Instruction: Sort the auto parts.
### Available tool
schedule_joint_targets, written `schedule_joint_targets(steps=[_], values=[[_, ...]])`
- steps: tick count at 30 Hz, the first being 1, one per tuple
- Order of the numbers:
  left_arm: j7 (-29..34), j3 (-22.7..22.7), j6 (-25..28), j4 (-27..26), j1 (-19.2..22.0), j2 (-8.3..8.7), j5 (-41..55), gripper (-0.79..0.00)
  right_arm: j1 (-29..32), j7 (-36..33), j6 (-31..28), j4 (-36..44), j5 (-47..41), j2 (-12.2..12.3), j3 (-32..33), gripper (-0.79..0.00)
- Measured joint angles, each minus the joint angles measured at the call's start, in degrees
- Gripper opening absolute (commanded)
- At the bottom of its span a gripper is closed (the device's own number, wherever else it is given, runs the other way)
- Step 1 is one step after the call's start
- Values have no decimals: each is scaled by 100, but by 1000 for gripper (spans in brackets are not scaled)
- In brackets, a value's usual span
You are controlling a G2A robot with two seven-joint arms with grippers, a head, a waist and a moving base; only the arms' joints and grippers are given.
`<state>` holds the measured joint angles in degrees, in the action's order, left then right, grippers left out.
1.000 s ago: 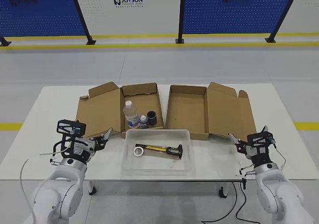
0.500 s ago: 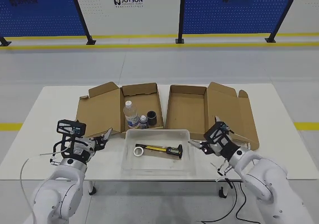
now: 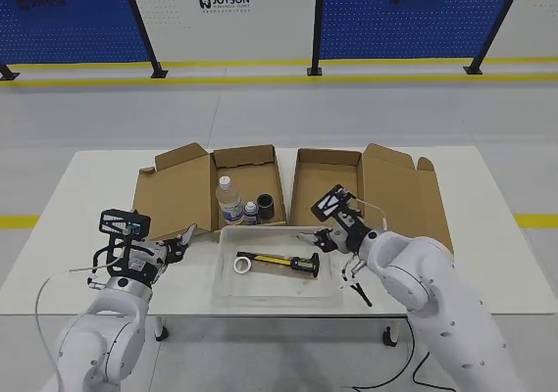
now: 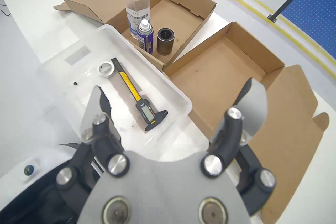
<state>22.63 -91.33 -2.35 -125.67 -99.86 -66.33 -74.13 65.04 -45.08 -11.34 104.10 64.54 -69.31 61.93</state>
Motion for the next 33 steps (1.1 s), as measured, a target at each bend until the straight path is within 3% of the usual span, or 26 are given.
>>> schedule_joint_targets(steps=[20,33], values=[[0,0,0,0,0,0,0,0,-736,-258,2135,-1023,-814,-574,-1412,0],[0,0,0,0,0,0,0,0,-824,-290,2609,-1492,-1329,-795,-1656,0]])
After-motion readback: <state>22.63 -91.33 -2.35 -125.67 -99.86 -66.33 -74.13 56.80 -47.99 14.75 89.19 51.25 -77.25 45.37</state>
